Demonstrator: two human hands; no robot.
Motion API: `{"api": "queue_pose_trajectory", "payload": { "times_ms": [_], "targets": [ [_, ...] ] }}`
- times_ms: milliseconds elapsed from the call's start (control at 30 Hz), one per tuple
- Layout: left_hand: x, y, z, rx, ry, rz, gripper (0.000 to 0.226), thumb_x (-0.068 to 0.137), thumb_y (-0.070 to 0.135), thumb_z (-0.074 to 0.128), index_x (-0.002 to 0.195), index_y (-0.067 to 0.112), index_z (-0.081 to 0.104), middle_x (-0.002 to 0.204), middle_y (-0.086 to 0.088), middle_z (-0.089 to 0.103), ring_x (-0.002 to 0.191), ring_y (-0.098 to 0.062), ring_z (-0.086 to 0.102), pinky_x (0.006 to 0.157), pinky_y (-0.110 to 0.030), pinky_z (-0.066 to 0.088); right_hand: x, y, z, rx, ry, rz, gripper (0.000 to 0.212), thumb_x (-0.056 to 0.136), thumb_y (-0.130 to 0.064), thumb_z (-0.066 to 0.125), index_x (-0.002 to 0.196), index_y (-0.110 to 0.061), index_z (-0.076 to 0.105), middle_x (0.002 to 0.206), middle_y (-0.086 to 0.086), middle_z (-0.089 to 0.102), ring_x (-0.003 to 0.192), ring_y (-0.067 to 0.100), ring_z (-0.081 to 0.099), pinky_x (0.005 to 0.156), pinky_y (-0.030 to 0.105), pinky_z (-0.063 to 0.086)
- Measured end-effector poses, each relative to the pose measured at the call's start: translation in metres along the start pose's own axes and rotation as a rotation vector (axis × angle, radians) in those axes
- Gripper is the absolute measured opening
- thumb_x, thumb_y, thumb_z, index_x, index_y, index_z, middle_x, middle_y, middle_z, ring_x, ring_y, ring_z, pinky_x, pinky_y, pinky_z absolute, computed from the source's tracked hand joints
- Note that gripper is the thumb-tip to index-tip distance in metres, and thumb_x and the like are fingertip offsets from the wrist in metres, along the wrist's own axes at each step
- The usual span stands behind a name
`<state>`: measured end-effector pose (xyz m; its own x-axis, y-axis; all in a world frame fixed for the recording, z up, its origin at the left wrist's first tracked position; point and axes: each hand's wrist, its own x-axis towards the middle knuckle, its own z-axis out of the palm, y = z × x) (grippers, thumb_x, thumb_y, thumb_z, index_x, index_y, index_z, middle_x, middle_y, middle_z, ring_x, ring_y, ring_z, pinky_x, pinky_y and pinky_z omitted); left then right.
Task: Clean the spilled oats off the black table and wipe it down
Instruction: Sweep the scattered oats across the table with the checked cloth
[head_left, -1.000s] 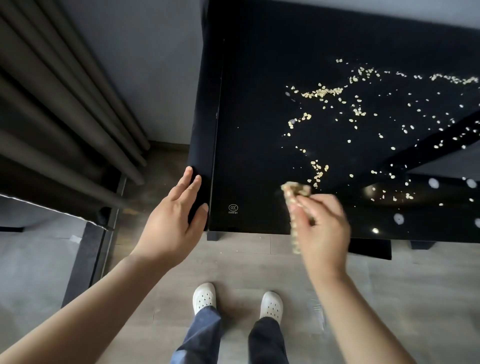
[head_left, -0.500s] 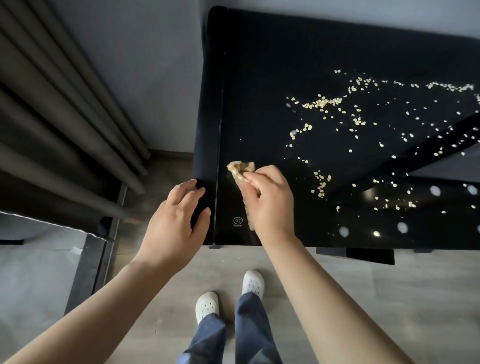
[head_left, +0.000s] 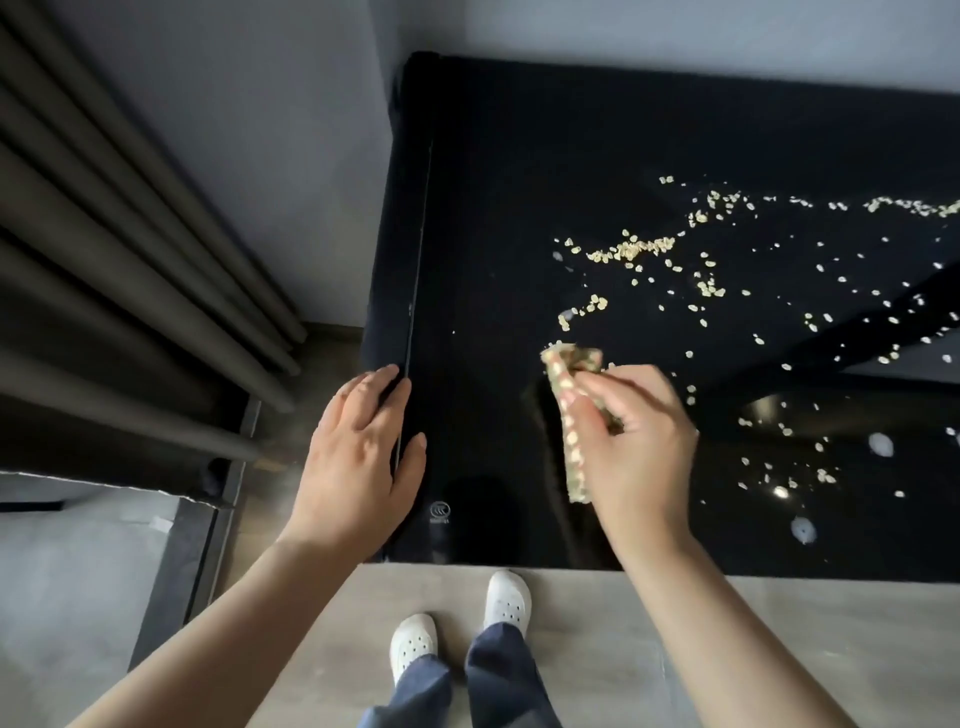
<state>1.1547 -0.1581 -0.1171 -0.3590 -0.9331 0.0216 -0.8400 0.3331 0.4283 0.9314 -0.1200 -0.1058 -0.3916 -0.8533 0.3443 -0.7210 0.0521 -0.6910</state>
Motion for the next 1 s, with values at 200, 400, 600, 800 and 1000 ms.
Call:
{"api": "queue_pose_trajectory", "payload": {
  "times_ms": [200, 400, 600, 800, 1000],
  "targets": [
    [-0.004, -0.009, -0.001, -0.069, 0.016, -0.019, 0.053, 0.090, 0.033, 0.046, 0.130, -0.002, 0.053, 0.141, -0.012, 0.046, 0.129, -0.027, 0.042, 0.112, -0.030, 0.027, 0.022, -0.044, 0.081, 0.051, -0.153, -0.097, 0.011, 0.082, -0.009, 0.071, 0.093, -0.007, 0.074, 0.091, 0.001, 0.062, 0.080, 0.015, 0.059, 0.069, 0.020, 0.049],
    [0.001, -0.026, -0.006, -0.268, -0.028, -0.114, 0.063, 0.089, 0.038, 0.051, 0.144, 0.010, 0.040, 0.155, 0.001, 0.026, 0.138, -0.003, 0.025, 0.104, 0.001, 0.015, 0.037, -0.040, 0.106, -0.060, -0.195, -0.162, 0.010, 0.085, -0.016, 0.069, 0.092, -0.009, 0.074, 0.090, 0.001, 0.061, 0.077, 0.018, 0.057, 0.061, 0.029, 0.051],
    [0.024, -0.024, -0.008, -0.312, -0.054, -0.125, 0.058, 0.093, 0.030, 0.055, 0.146, 0.013, 0.036, 0.157, 0.005, 0.018, 0.135, 0.005, 0.018, 0.096, 0.008, 0.010, 0.052, 0.009, 0.044, -0.212, 0.030, 0.057, 0.015, 0.081, -0.009, 0.071, 0.096, -0.008, 0.074, 0.090, 0.003, 0.062, 0.080, 0.022, 0.060, 0.073, 0.032, 0.051],
    [0.035, -0.029, -0.014, -0.394, -0.089, -0.204, 0.055, 0.094, 0.031, 0.051, 0.146, 0.021, 0.036, 0.155, 0.012, 0.021, 0.137, -0.003, 0.028, 0.106, -0.008, 0.026, 0.043, -0.031, 0.052, -0.070, 0.039, 0.068, 0.012, 0.082, -0.011, 0.071, 0.093, -0.012, 0.075, 0.089, -0.006, 0.060, 0.079, 0.013, 0.059, 0.072, 0.019, 0.046],
    [0.047, -0.035, -0.014, -0.462, -0.112, -0.201, 0.055, 0.095, 0.031, 0.048, 0.148, 0.027, 0.030, 0.156, 0.011, 0.016, 0.140, -0.006, 0.023, 0.112, -0.028, 0.030, 0.048, -0.053, 0.103, -0.010, -0.010, 0.061, 0.012, 0.084, -0.011, 0.070, 0.095, -0.010, 0.074, 0.089, -0.002, 0.061, 0.078, 0.015, 0.059, 0.066, 0.025, 0.052]
  ]
}}
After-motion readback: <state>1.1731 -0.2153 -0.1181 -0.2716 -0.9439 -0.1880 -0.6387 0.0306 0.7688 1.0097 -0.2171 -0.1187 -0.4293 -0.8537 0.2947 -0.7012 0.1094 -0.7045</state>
